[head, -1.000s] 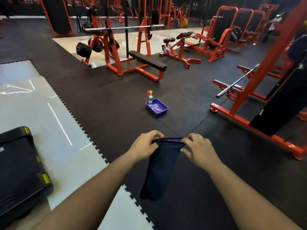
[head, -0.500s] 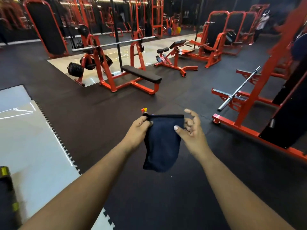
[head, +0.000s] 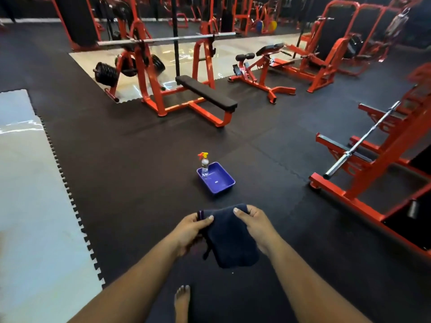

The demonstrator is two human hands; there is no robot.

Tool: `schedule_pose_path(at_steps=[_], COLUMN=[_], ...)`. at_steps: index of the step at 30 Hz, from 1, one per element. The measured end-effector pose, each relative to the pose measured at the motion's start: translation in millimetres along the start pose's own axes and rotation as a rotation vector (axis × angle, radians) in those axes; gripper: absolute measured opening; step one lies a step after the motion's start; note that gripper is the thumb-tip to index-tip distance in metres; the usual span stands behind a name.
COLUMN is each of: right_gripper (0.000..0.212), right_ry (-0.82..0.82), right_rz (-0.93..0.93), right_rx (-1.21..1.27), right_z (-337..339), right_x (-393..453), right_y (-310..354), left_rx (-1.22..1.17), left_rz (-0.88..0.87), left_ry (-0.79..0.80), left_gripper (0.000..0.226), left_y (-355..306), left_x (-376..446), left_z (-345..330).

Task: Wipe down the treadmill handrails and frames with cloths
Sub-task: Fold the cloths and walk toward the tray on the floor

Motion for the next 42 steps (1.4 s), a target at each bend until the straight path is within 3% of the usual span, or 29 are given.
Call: schedule_pose_path(at_steps=[2,5,7,10,12,15,22,26,28,33,42], right_gripper=[0.022,0.017,0.016,0.013,0.015,0.029,0.031,0.051,0.062,0.027,0.019], right_ry=[-0.012,-0.041,-0.069,-0.107,-0.128,-0.154,-0.215,-0.149,-0.058,0.007,0.111], right_rz=[-0.015,-0.042,-0.066,-0.074,-0.069,-0.090,-0.094,-0.067,-0.022,0.026,-0.059], right_rx=[-0.048,-0.072,-0.062,-0.027,-0.035,-0.131,-0.493,-0.592,-0.688,-0.949,-1.152], right_z=[9.0,19.3,26.5,43.2,52.7,79.2,153.1,189.7,195.7,209.1,217.8], right_x=[32.2,92.0,116.4,171.4,196.3,245.6,361.3,427.2,457.4,532.3,680.0], right_y=[0.4,4.8,11.1,29.6,40.9,50.0,69.7,82.2,92.6,107.7,89.0], left_rx=[-0.045,-0.041,-0.016,0.088,0.222,0.533,1.259,1.481,1.521,1.494,1.288], left_rz=[-0.018,-0.019,0.025,0.104,0.116,0.074,-0.024,-0.011,-0.026,-0.001,0.188], left_ry=[-0.046,-0.119,-0.173,-0.109,-0.055,-0.021,-0.129,-0.164,-0.151,-0.176,-0.075], left_gripper=[0.021,0.026,0.054,0.105,0.116,0.105,0.039,0.040,0.036,0.026,0.026], left_y=[-11.1,-34.2,-44.4,-67.7,-84.8,-122.6,-196.5,-219.1,-229.3,-243.3,-215.4], left_x=[36.1,100.7,124.2,174.1,201.0,255.7,375.2,437.9,465.6,527.0,660.8], left_z=[17.4,46.8,58.0,69.6,73.0,75.0,73.2,76.9,78.6,95.7,145.7])
Point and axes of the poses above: each hand's wrist, its own x-axis towards the middle knuckle, its own z-axis out of the back of the hand, y = z × x, the point moved 9 cm from there along x, towards the middle knuckle, and after that the axes turned 7 degrees about y, right-handed, at the moved point
